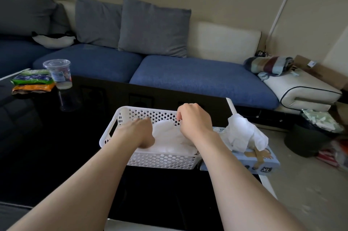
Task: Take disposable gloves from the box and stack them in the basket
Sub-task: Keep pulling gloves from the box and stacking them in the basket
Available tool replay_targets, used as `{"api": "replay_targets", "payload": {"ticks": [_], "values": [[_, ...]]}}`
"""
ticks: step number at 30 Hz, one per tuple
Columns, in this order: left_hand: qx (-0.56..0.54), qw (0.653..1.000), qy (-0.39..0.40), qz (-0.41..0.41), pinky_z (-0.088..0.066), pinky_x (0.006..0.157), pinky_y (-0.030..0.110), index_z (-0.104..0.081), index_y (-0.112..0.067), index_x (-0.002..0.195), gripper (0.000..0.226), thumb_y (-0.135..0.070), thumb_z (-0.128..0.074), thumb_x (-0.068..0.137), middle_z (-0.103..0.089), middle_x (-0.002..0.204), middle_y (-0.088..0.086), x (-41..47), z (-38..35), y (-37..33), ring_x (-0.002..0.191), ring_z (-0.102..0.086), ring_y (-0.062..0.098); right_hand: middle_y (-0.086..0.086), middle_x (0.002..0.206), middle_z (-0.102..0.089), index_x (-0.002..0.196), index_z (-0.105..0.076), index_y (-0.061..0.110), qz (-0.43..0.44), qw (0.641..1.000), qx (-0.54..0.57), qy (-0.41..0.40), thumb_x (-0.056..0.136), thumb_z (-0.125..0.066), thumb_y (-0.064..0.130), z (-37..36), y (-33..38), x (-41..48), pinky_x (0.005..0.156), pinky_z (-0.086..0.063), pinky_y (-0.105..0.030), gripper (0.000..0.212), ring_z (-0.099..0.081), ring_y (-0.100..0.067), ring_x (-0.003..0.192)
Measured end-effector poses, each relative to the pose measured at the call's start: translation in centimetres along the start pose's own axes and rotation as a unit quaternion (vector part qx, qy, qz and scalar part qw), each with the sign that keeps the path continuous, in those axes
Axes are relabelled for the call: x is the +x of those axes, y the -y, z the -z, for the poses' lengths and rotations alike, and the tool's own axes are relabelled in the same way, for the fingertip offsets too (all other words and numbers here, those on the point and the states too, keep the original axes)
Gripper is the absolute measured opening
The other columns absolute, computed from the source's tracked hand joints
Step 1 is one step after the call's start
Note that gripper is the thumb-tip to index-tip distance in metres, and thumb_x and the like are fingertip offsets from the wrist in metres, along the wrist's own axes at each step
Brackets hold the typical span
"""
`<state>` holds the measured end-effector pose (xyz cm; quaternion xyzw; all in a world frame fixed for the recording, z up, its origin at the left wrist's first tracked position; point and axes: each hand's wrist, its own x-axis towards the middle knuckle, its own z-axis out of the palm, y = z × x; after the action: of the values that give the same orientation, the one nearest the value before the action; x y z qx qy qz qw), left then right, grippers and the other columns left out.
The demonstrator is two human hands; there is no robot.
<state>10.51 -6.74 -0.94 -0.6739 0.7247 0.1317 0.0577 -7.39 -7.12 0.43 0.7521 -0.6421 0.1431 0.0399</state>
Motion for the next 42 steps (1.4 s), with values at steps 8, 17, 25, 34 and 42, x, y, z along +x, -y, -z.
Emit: {"api": "replay_targets", "payload": {"ticks": [8, 17, 25, 34, 42], "values": [[-0.138, 0.975, -0.104, -0.142, -0.06, 0.084, 0.039, -0.061, -0.026, 0.106, 0.01, -0.032, -0.057, 0.099, -0.065, 0.104, -0.005, -0.4, 0.4, -4.8, 0.089, -0.064, 0.015, 0.008, 0.071, -0.072, 0.081, -0.074, 0.023, -0.073, 0.972, 0.192, -0.113, 0.095, -0.069, 0.027, 3.9, -3.0, -1.6, 0.073, -0.06, -0.039, 0.016, -0.07, -0.017, 0.075], [-0.178, 0.932, -0.136, -0.284, -0.051, 0.084, 0.025, -0.065, -0.031, 0.107, 0.018, -0.042, -0.068, 0.094, -0.056, 0.109, -0.011, -1.4, -0.4, -9.4, 0.097, -0.058, 0.006, -0.004, 0.112, -0.067, 0.112, -0.071, 0.018, -0.228, 0.968, 0.072, -0.07, 0.084, -0.082, 0.022, 6.1, -10.6, -4.7, 0.079, -0.048, -0.037, 0.03, -0.063, -0.032, 0.103], [-0.15, 0.932, -0.169, -0.284, -0.042, 0.107, 0.04, -0.066, -0.032, 0.127, 0.037, -0.045, -0.066, 0.092, -0.057, 0.131, -0.008, -0.9, -1.3, -12.4, 0.127, -0.045, 0.016, 0.007, 0.099, -0.072, 0.09, -0.081, 0.028, -0.119, 0.987, 0.112, -0.009, 0.095, -0.077, 0.018, 5.4, -12.5, -5.6, 0.073, -0.054, -0.033, 0.012, -0.065, -0.017, 0.091], [-0.269, 0.915, -0.138, -0.266, -0.04, 0.095, 0.022, -0.049, -0.027, 0.143, 0.061, -0.047, -0.074, 0.091, -0.062, 0.139, -0.01, -0.3, -2.0, -14.9, 0.128, -0.056, 0.01, 0.008, 0.091, -0.066, 0.092, -0.069, 0.018, -0.027, 0.974, 0.184, -0.128, 0.106, -0.064, 0.03, 4.4, -14.1, -5.5, 0.066, -0.046, -0.02, 0.019, -0.062, -0.003, 0.079], [-0.344, 0.89, -0.164, -0.252, -0.042, 0.073, 0.012, -0.058, -0.032, 0.117, 0.043, -0.054, -0.079, 0.086, -0.064, 0.103, -0.021, -0.5, -1.7, -15.3, 0.096, -0.06, -0.006, 0.009, 0.066, -0.058, 0.075, -0.055, 0.02, -0.126, 0.922, 0.296, -0.216, 0.11, -0.056, 0.042, 4.4, -14.0, -5.1, 0.056, -0.038, -0.015, 0.04, -0.056, -0.004, 0.063]]}}
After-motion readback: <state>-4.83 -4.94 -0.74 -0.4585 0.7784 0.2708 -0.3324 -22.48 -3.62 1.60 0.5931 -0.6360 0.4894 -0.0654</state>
